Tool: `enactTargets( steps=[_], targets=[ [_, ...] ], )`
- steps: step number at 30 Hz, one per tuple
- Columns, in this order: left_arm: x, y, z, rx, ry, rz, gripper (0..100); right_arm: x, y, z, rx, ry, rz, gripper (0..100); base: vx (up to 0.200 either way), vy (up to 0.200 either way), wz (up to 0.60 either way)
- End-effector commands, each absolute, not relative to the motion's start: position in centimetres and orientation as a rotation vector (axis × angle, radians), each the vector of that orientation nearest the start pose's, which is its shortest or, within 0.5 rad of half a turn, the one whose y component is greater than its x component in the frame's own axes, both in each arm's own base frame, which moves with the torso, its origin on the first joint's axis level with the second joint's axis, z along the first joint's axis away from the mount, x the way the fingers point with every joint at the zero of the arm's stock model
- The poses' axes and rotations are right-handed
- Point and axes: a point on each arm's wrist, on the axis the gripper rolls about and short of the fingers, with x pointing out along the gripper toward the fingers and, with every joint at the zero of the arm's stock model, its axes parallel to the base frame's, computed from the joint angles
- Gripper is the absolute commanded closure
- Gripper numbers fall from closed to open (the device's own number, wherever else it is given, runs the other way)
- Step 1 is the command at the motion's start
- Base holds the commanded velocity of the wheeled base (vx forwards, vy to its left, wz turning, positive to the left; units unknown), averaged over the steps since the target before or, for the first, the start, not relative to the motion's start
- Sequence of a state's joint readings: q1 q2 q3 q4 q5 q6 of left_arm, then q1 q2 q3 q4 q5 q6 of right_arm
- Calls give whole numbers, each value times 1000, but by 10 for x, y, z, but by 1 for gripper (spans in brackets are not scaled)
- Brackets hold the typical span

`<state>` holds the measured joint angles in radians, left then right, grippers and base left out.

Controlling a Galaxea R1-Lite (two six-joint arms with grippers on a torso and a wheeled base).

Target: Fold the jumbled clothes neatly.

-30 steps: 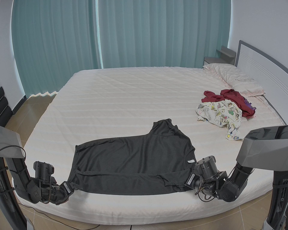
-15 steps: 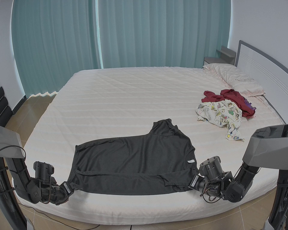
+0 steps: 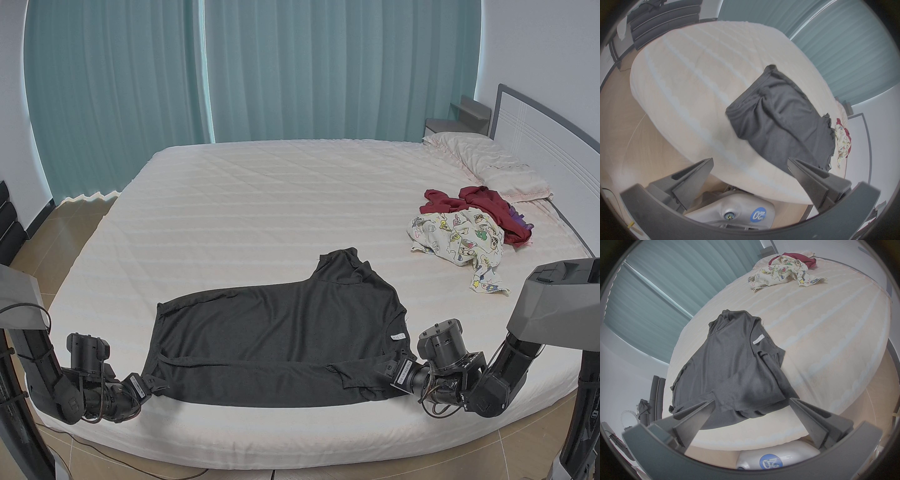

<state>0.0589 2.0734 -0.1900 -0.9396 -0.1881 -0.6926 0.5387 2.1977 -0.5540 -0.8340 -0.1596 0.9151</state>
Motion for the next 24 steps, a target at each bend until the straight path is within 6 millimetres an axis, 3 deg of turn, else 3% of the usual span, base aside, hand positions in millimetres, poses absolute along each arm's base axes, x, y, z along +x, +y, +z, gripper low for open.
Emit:
enactTargets(
  steps=[1,4,8,15,24],
  targets=[
    [228,15,32,-761,720,156,0,274,145,-1,589,811,-22,0,0,0,0],
    [242,16,49,-751,631,119,0,274,144,1,576,804,-17,0,0,0,0],
    [257,17,56,-715,605,112,0,272,147,5,573,797,-3,0,0,0,0],
    [256,14,54,-691,636,111,0,271,146,5,573,795,-11,0,0,0,0],
    [254,14,45,-693,677,124,0,270,146,5,571,795,-13,0,200,0,0]
  ],
)
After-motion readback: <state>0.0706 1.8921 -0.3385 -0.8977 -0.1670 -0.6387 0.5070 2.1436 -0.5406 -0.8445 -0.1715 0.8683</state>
